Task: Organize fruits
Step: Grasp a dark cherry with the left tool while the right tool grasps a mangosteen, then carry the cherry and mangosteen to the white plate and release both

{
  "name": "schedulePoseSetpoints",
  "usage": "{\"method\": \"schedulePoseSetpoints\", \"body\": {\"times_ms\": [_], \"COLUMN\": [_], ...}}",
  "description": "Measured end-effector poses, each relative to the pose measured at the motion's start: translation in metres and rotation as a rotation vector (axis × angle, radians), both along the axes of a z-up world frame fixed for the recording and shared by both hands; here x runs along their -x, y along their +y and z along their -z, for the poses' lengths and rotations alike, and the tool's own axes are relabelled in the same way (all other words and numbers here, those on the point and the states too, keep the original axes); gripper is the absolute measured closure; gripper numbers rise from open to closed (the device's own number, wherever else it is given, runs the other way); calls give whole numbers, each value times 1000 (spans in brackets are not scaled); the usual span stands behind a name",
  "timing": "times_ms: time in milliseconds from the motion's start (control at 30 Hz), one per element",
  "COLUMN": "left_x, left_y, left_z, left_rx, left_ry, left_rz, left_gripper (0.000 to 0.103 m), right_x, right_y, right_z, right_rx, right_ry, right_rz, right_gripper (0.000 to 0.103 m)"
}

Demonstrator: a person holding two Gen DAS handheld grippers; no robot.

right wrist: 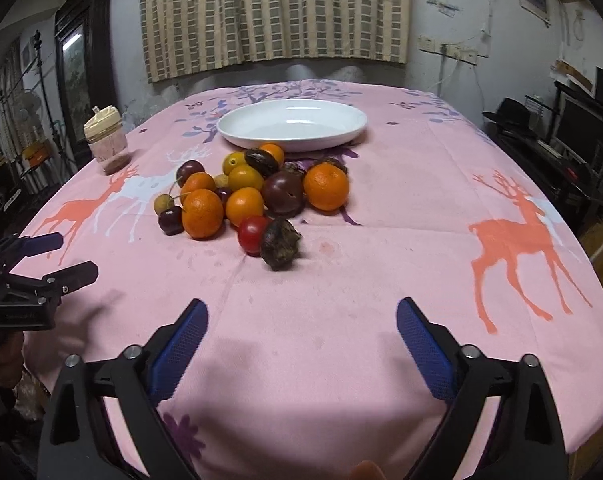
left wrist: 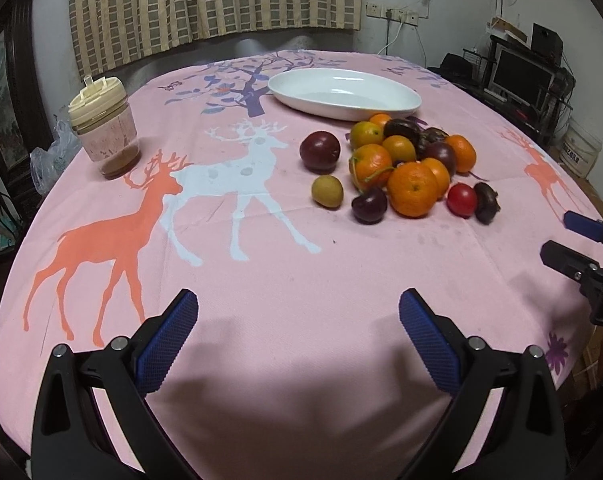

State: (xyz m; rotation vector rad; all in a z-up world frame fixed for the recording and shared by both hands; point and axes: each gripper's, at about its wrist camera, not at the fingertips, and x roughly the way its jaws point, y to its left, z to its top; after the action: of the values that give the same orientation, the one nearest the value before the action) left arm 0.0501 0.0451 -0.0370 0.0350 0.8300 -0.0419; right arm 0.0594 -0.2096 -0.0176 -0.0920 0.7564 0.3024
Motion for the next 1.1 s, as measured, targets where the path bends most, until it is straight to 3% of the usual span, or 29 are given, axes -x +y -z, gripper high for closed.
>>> {"method": "schedulePoseSetpoints", "body": {"times_ms": [167, 200, 367, 600, 733, 800, 833, 867, 967, 1100], "left_x": [-9, -10, -15, -27, -38, -47, -52, -58, -75, -84], "left_y": [6, 7, 13, 10, 3, -5, -10, -14, -24, -32], "left_z": [1, 1, 2, -1, -1, 0, 3, 6, 14, 12], "left_rx": [13, 10, 57, 73, 95, 98, 93, 88, 87, 68], "left_ry": [-2, -6, 5, 21, 34, 45, 60, 78, 126, 115], "left_rz": [49, 56, 105, 170, 233, 279, 295, 304, 314, 317], "left_gripper": [5, 5, 5, 5, 5, 21, 38, 49, 60, 60], "right_x": [-38, -52, -73, -83, -80, -80, -81, -81, -82, -82], "right_y": [16, 19, 25, 29, 15, 4, 0, -4, -9, -10], "right_z": [7, 12, 19, 21, 20, 20, 20, 18, 19, 19], "right_rx": [13, 19, 19, 20, -77, -136, -164, -184, -216, -231], "right_ry": [92, 136, 186, 200, 204, 201, 199, 194, 191, 192], "right_rz": [-100, -119, -164, -242, -247, -233, -224, -216, -198, -208], "right_gripper": [42, 44, 47, 71, 71, 71, 71, 71, 70, 70]}}
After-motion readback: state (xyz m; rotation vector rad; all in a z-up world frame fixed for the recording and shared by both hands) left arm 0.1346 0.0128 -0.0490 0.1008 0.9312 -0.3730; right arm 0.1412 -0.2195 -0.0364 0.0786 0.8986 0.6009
